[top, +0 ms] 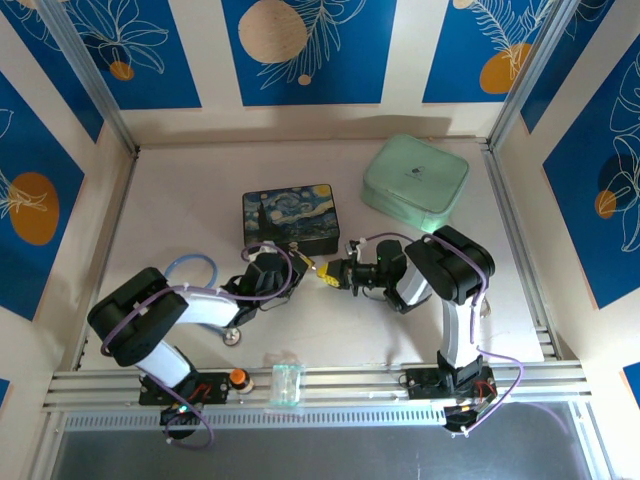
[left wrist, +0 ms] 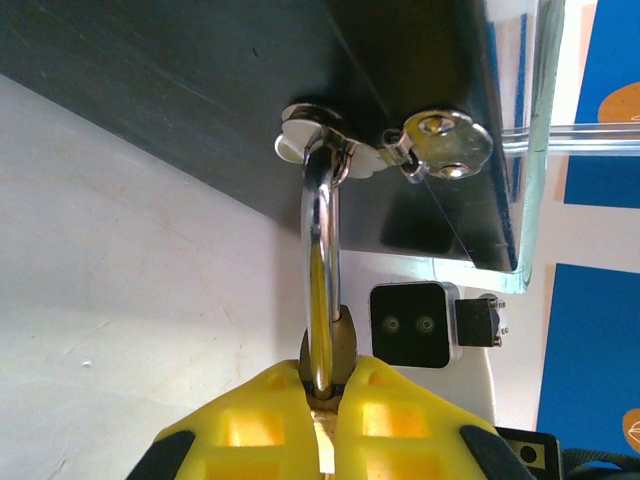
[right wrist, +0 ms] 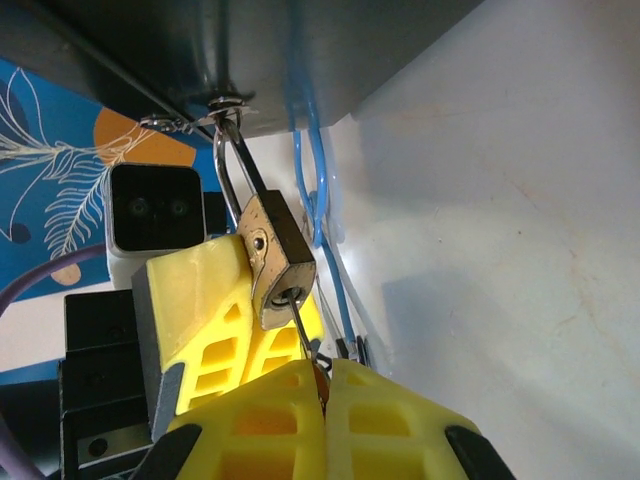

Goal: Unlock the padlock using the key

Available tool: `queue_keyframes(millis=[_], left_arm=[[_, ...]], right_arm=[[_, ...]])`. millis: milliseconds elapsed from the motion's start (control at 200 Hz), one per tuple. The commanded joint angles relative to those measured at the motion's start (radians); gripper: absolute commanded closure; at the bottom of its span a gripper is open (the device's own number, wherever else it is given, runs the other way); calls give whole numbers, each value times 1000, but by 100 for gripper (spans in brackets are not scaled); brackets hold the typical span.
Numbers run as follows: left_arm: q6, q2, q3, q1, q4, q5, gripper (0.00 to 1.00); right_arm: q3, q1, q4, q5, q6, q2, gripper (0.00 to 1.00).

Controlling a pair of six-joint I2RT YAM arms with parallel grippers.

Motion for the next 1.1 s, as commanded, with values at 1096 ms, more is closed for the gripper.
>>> queue_keyframes(millis=[1096], left_arm=[[-29,67,32,-54,228,111,100]], right_arm=[[25,53,-14,176,193,-93,100]])
